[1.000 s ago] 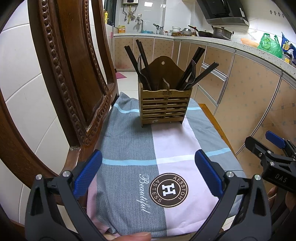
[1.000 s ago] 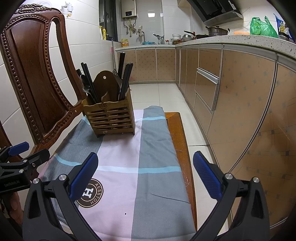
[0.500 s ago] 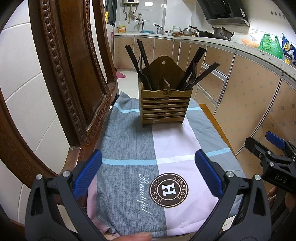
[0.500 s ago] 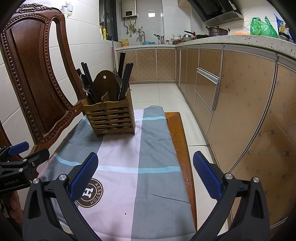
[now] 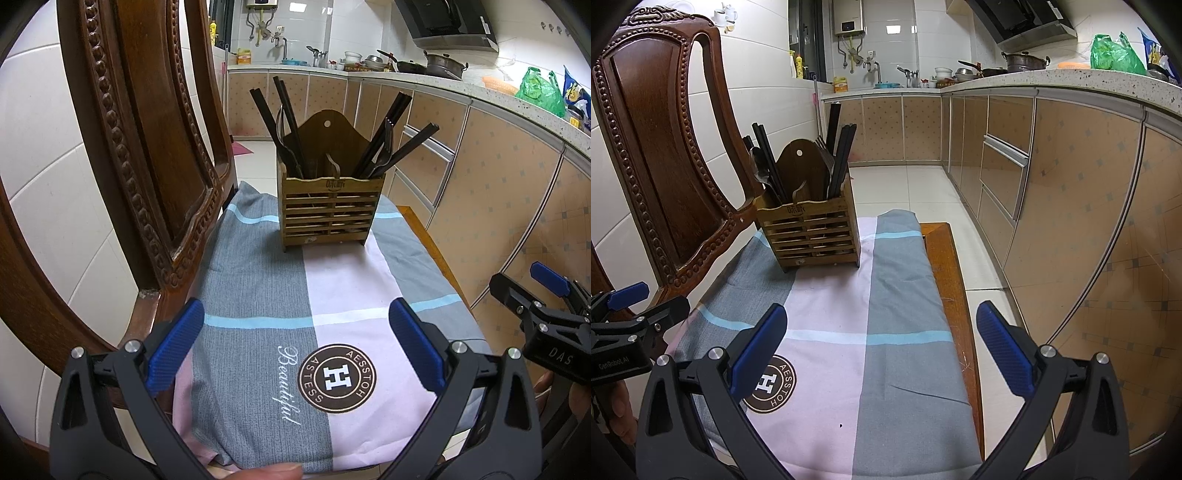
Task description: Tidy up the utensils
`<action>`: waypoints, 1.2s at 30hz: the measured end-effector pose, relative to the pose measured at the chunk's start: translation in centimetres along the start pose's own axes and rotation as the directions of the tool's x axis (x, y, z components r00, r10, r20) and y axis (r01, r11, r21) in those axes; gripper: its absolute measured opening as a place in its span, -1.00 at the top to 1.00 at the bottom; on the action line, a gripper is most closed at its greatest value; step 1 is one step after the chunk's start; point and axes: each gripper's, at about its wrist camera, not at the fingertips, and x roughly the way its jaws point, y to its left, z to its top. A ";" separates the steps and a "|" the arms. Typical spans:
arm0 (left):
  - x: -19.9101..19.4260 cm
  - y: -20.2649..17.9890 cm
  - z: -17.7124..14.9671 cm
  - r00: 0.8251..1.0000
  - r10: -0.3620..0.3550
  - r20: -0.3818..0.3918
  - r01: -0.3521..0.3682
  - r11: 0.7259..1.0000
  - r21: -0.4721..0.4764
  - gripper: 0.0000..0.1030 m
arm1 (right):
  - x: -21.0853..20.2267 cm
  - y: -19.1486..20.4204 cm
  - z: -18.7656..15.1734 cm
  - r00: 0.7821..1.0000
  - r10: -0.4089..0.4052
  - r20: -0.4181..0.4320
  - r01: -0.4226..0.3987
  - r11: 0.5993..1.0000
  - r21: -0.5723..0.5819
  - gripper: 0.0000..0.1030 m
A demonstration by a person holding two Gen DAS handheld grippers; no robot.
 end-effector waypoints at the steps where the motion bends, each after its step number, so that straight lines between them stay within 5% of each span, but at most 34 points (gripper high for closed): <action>1: 0.0 0.1 0.0 1.000 0.000 0.001 0.000 1.000 0.000 -0.92 | 0.0 0.0 0.0 1.000 0.000 0.000 0.000 1.000 -0.001 -0.94; 36: -0.5 0.1 -0.1 1.000 0.015 0.017 -0.014 1.000 -0.020 -0.92 | 0.0 0.1 -0.1 1.000 0.002 -0.002 -0.002 1.000 -0.006 -0.94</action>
